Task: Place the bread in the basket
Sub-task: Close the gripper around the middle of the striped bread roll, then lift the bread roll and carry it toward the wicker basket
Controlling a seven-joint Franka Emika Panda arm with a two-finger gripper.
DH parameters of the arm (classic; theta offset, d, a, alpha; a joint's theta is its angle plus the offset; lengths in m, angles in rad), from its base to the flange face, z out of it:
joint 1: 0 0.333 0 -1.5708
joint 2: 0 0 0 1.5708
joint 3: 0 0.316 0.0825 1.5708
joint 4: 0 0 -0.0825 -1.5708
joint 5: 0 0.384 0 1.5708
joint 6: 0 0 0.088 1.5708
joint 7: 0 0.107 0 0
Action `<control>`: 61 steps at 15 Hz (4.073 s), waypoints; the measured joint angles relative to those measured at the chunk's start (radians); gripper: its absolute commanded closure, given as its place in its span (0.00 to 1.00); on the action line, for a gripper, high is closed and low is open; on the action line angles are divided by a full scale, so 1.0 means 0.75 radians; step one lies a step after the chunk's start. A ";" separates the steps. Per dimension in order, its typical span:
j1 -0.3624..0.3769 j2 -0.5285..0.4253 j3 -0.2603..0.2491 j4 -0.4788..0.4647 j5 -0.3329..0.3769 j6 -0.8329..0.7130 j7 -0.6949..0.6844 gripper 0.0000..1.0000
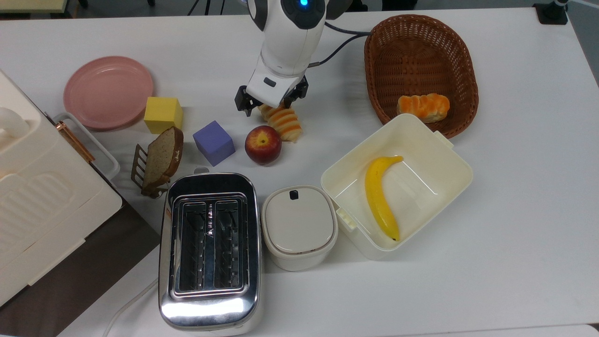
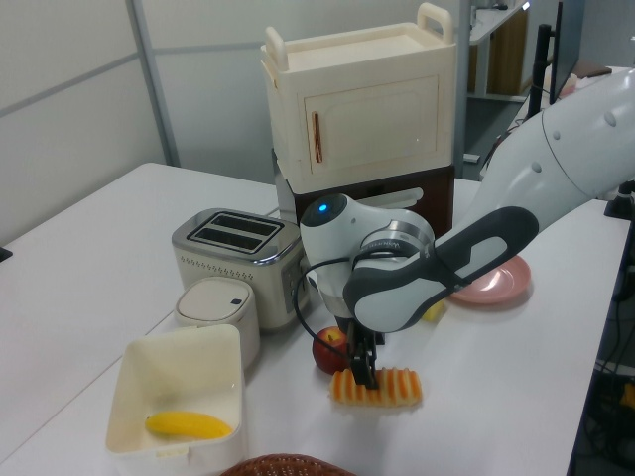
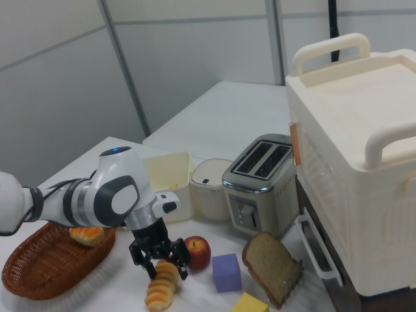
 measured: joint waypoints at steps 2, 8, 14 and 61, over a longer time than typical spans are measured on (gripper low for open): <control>0.000 0.000 0.000 -0.015 0.000 0.002 0.000 0.00; 0.000 0.000 0.001 -0.021 0.000 0.002 0.000 0.00; 0.000 -0.014 0.002 -0.020 0.000 0.002 0.001 0.00; 0.072 -0.251 0.055 -0.045 0.002 -0.131 0.054 1.00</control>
